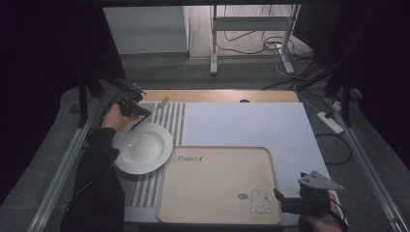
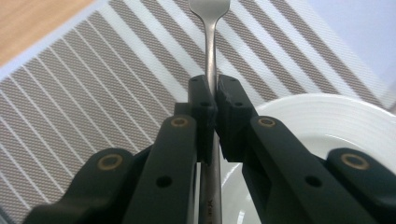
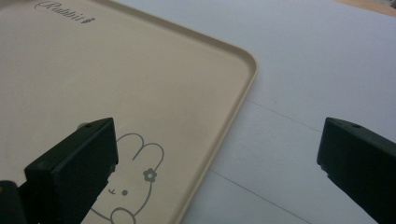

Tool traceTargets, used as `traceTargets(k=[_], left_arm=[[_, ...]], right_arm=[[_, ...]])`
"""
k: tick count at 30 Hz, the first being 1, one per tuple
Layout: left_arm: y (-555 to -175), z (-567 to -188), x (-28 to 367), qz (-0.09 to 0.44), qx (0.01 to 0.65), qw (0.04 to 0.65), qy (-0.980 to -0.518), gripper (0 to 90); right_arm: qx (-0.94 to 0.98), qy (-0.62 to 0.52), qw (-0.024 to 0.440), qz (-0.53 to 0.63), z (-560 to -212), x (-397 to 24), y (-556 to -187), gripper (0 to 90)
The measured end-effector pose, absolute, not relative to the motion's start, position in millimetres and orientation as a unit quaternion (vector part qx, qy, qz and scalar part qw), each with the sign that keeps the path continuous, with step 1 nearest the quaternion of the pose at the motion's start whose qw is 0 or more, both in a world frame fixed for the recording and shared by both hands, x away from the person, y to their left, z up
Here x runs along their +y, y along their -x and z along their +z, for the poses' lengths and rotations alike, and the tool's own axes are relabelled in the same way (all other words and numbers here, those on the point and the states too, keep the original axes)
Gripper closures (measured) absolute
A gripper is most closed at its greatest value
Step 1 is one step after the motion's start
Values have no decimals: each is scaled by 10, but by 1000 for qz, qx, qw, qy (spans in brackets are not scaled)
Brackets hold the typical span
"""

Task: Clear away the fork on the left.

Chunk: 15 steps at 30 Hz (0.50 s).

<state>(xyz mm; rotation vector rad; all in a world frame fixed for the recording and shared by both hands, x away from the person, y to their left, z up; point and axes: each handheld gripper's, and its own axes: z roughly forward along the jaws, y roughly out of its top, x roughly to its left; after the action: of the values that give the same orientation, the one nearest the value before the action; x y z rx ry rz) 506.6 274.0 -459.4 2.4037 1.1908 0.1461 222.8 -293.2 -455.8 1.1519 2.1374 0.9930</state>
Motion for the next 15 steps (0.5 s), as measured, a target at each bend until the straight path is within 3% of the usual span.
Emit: traceTargets(k=[15], left_arm=[[-4691,-4690,2519,37,424,234,-874,846]], right_arm=[[788,-424,257,365,-4559,-2927,-2227,0]])
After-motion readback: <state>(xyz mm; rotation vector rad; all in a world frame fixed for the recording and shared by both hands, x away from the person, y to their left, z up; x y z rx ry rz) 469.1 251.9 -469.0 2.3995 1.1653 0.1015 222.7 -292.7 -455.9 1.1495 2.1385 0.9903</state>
